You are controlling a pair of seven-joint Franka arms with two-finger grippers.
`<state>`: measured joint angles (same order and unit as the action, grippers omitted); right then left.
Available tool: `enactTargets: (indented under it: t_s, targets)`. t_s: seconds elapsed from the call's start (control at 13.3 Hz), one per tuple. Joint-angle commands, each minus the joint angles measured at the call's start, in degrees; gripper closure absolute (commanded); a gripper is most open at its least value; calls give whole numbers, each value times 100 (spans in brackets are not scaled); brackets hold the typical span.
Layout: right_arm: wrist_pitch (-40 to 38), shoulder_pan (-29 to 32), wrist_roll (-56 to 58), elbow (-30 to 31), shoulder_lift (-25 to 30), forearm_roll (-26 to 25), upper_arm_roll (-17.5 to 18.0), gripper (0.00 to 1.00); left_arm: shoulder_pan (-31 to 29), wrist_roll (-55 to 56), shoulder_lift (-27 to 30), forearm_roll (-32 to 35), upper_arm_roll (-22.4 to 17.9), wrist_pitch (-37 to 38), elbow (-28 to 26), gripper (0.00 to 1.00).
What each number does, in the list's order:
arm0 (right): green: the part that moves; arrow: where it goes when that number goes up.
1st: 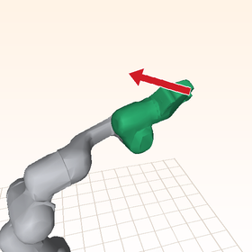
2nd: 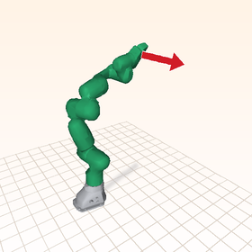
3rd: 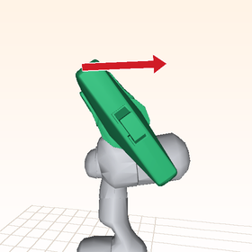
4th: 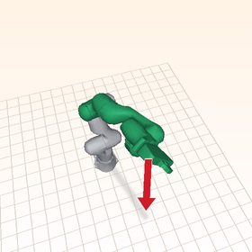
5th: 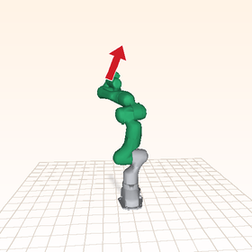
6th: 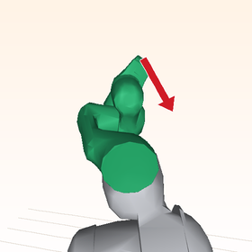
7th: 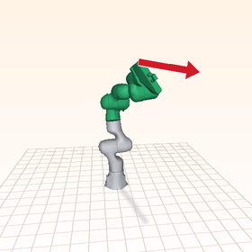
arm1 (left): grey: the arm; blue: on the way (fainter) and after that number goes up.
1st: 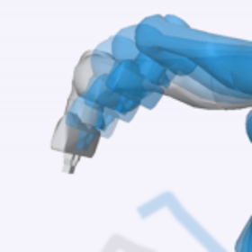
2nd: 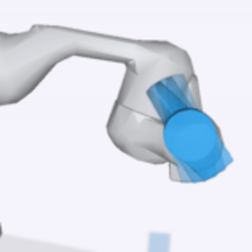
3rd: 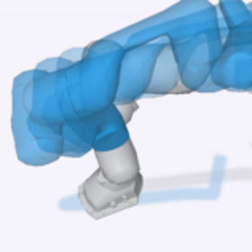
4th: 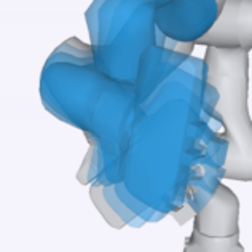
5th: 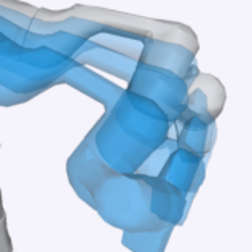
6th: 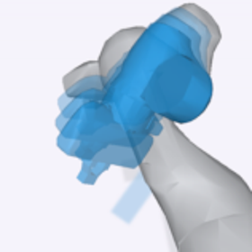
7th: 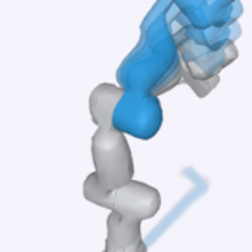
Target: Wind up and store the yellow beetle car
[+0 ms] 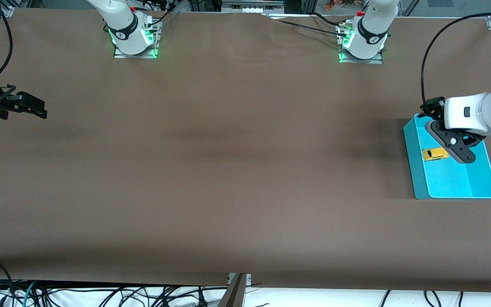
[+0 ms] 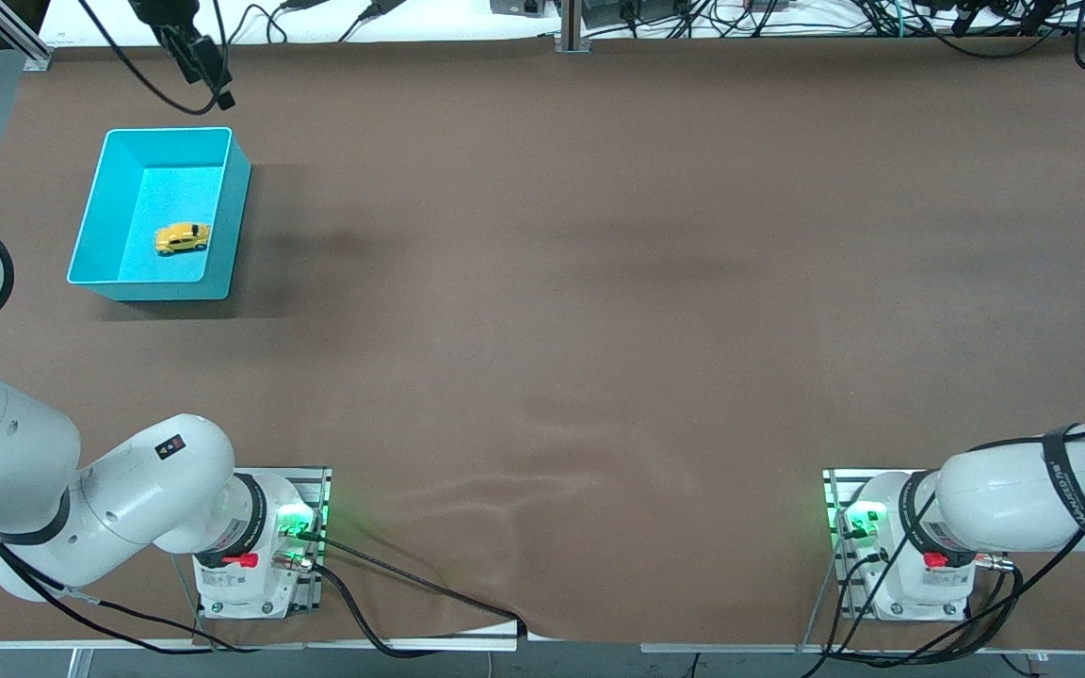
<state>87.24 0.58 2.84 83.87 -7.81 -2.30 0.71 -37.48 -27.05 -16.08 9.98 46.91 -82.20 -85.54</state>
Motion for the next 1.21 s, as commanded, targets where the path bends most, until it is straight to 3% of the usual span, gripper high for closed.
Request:
enactTargets:
  t_s: [0.0,0.15,0.3,0.45,0.53,0.68,0.83,1.13]
  targets:
    - [12,30,-64,51,78,107,17,0,170,1137,709,-399,-103,-102,-164,0]
    - [12,30,-64,51,78,107,9,0,817,1700,895,-618,-767,-235,-156,0]
    - [12,30,-55,51,69,107,17,0,1285,2245,1150,-1241,-1681,-393,-173,0]
    - [12,39,-55,51,69,107,17,0,2310,2703,1360,-1305,-2857,-376,-182,0]
    - [12,39,-55,51,69,107,9,0,2524,2861,1431,-1375,-3176,-367,-278,0]
    - [12,39,-55,51,69,107,8,0,2701,3047,1467,-1498,-3468,-376,-314,0]
    - [12,39,-55,51,69,107,17,0,3263,3214,1485,-1428,-4073,-385,-393,0]
    - [12,39,-55,51,69,107,17,0,3580,3153,1722,-1411,-4452,-841,-920,0]
